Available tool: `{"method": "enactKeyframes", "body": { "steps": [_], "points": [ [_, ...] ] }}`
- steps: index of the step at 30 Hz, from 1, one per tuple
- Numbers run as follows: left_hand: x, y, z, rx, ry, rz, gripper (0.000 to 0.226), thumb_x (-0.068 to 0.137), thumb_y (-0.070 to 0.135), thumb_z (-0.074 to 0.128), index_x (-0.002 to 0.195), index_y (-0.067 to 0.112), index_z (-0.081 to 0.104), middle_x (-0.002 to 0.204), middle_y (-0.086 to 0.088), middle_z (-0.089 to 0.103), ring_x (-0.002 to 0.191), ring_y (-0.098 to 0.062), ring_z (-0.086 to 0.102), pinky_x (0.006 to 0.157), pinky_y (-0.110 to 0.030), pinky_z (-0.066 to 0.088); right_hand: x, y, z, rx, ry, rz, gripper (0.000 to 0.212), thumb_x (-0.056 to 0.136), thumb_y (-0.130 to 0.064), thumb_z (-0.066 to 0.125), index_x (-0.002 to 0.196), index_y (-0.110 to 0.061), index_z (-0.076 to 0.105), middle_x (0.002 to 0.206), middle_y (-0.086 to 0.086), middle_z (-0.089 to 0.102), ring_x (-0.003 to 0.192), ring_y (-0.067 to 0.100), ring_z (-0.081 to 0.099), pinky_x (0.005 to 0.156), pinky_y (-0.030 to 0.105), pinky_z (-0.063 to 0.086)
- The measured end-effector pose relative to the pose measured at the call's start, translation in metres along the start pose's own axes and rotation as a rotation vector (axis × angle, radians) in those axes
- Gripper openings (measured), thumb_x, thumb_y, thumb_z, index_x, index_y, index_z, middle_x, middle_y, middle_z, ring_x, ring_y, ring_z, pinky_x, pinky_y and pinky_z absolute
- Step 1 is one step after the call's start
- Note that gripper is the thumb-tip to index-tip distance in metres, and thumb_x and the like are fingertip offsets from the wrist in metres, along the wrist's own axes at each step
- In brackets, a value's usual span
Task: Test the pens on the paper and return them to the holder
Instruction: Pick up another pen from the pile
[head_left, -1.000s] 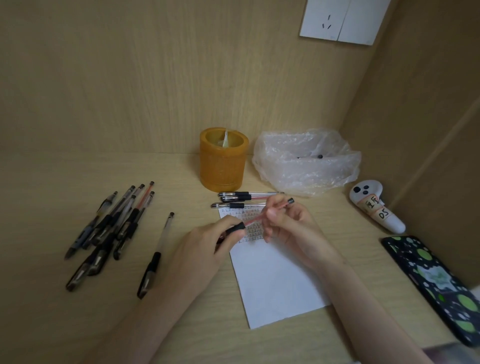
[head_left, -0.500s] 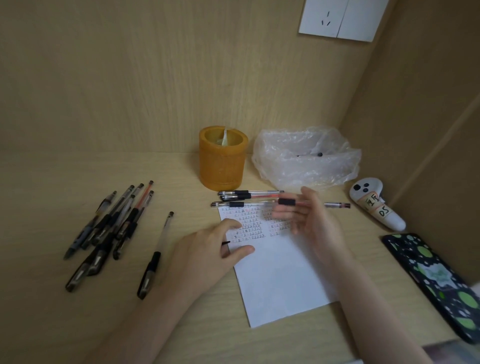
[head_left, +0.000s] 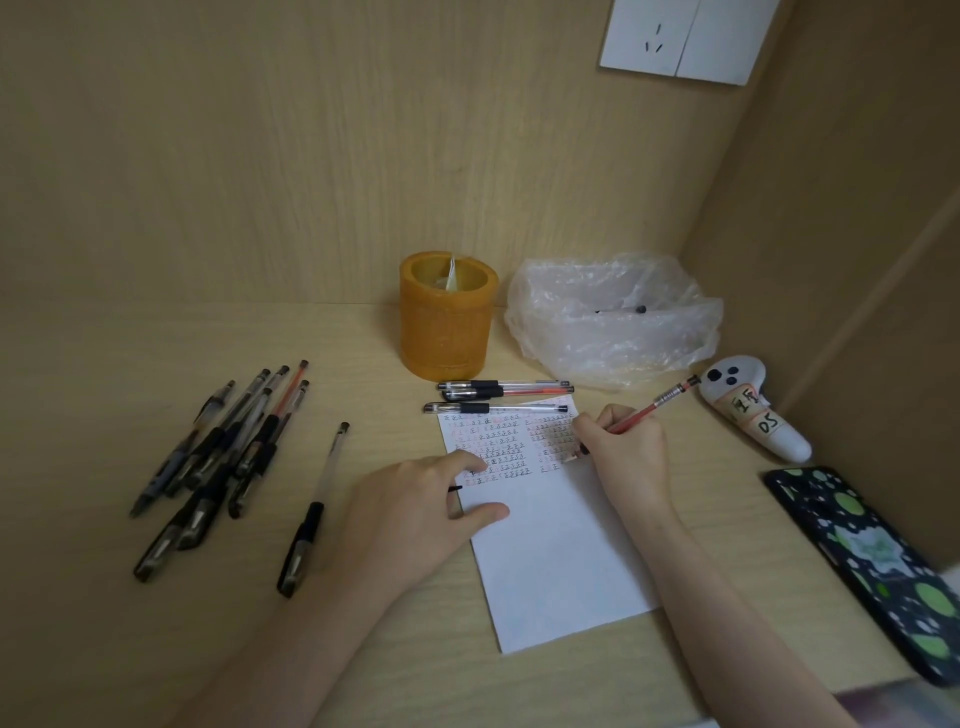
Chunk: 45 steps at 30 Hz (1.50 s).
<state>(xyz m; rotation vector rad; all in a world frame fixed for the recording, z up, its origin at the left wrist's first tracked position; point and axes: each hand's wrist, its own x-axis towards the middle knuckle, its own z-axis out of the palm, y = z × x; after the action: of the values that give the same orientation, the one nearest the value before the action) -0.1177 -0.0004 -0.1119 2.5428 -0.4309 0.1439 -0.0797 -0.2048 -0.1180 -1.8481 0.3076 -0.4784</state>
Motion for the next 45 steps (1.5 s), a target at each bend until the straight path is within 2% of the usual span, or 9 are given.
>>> {"method": "enactKeyframes", "body": {
  "steps": [3,9,13,16,20,28,33,45],
  "points": [
    [0.0,0.0005,-0.0002,0.003,0.002,0.002,0.045,0.076,0.065,0.055,0.114,0.042,0.054,0.059,0.017,0.042,0.06,-0.002,0.045,0.055,-0.018,0.035,-0.0004,0.0004,0.0003,-0.005,0.0,-0.024,0.028,0.074,-0.001,0.061,0.051,-0.004,0.045,0.052,0.009,0.041,0.049,0.01,0.034,0.044,0.021,0.025],
    [0.0002,-0.0002,0.0004,0.01,0.003,0.008,0.043,0.078,0.063,0.054,0.115,0.041,0.054,0.059,0.014,0.044,0.06,-0.003,0.047,0.055,-0.018,0.036,-0.0004,0.0017,0.0,-0.001,-0.011,-0.043,0.027,0.075,-0.001,0.06,0.054,0.006,0.045,0.054,0.01,0.041,0.051,0.011,0.034,0.045,0.022,0.025],
    [0.0011,-0.0001,0.0002,0.023,-0.003,0.012,0.043,0.078,0.064,0.053,0.115,0.042,0.053,0.059,0.014,0.045,0.06,-0.002,0.048,0.055,-0.017,0.036,0.0004,0.0026,0.001,-0.007,-0.023,-0.046,0.03,0.076,-0.001,0.061,0.051,-0.003,0.044,0.053,0.008,0.04,0.051,0.011,0.034,0.047,0.023,0.026],
    [0.0015,-0.0008,0.0,0.024,-0.004,0.012,0.043,0.078,0.064,0.053,0.115,0.041,0.053,0.058,0.013,0.045,0.059,-0.002,0.047,0.055,-0.019,0.037,0.0004,0.0039,0.0011,-0.018,-0.032,-0.052,0.029,0.075,-0.002,0.062,0.053,0.002,0.044,0.054,0.01,0.039,0.052,0.012,0.033,0.047,0.025,0.025],
    [0.0007,-0.001,0.0004,0.018,-0.004,0.015,0.043,0.078,0.064,0.054,0.115,0.041,0.053,0.058,0.012,0.044,0.057,-0.002,0.047,0.054,-0.019,0.036,0.0005,0.0034,0.0013,-0.033,-0.019,-0.06,0.029,0.075,-0.002,0.061,0.052,-0.004,0.044,0.052,0.007,0.039,0.049,0.009,0.03,0.045,0.022,0.024],
    [0.0012,-0.001,0.0004,0.008,-0.011,0.017,0.043,0.078,0.062,0.054,0.115,0.041,0.054,0.057,0.012,0.044,0.056,-0.002,0.046,0.053,-0.019,0.036,-0.001,0.0023,0.001,-0.028,-0.011,-0.07,0.025,0.075,0.0,0.06,0.055,0.006,0.045,0.053,0.009,0.038,0.049,0.008,0.029,0.044,0.022,0.022],
    [0.0005,-0.0003,-0.0003,0.006,-0.008,0.011,0.042,0.078,0.062,0.055,0.114,0.041,0.054,0.055,0.012,0.043,0.055,-0.002,0.046,0.053,-0.018,0.033,-0.0002,0.003,-0.0002,-0.029,-0.019,-0.065,0.028,0.074,-0.002,0.06,0.051,-0.004,0.044,0.054,0.011,0.041,0.053,0.013,0.033,0.047,0.025,0.024],
    [0.0007,0.0003,-0.0008,-0.001,-0.008,0.015,0.041,0.079,0.061,0.055,0.114,0.04,0.054,0.056,0.012,0.043,0.056,-0.002,0.046,0.054,-0.018,0.036,0.0,0.0032,0.0008,-0.042,-0.027,-0.059,0.028,0.073,-0.001,0.06,0.054,0.01,0.043,0.055,0.014,0.044,0.054,0.017,0.035,0.046,0.024,0.025]
  ]
}}
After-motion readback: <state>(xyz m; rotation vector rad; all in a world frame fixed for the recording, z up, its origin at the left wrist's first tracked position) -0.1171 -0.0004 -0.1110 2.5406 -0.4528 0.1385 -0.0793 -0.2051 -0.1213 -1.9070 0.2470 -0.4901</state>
